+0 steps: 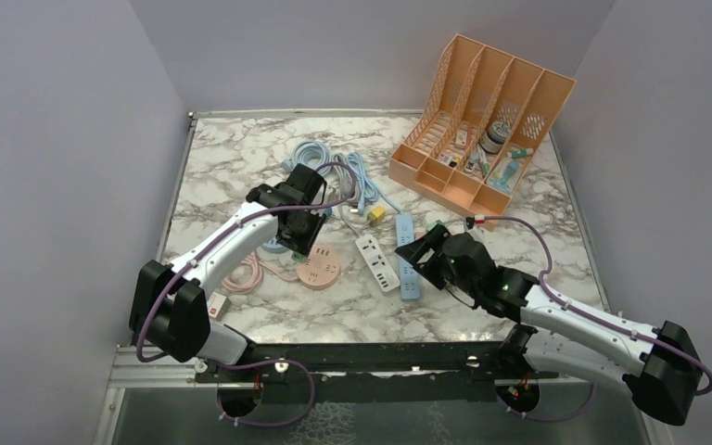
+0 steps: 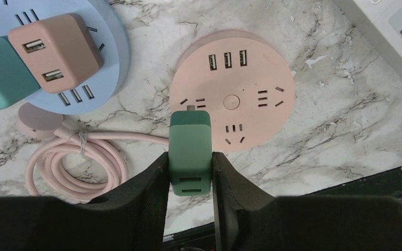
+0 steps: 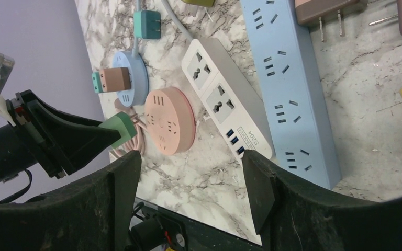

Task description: Insert the plug

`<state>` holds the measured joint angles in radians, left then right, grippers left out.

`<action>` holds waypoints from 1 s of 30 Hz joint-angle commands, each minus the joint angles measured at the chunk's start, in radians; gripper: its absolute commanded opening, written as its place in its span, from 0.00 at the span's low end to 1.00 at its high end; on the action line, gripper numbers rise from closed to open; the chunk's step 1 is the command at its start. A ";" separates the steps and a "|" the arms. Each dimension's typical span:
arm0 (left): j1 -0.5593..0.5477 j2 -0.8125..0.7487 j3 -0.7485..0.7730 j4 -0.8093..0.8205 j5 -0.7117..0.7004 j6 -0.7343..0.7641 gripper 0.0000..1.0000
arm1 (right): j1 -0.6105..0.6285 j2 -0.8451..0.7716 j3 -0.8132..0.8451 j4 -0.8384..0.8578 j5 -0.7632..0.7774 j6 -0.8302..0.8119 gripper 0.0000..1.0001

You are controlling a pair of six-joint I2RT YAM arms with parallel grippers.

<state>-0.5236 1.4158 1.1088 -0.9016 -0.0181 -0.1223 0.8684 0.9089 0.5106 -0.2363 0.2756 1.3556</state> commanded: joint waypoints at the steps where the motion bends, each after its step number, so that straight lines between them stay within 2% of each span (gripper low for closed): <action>1: 0.002 0.031 0.045 -0.056 -0.011 -0.020 0.21 | -0.005 -0.006 -0.020 -0.020 0.025 0.001 0.71; 16: 0.000 0.118 0.051 -0.062 0.072 -0.022 0.23 | -0.005 0.000 -0.032 -0.018 0.032 0.018 0.70; 30: -0.001 0.181 0.065 -0.058 0.049 -0.019 0.20 | -0.005 -0.024 -0.044 -0.031 0.061 0.033 0.69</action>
<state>-0.5236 1.5562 1.1717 -0.9588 0.0181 -0.1398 0.8684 0.9020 0.4774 -0.2451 0.2893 1.3830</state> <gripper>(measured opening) 0.337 0.691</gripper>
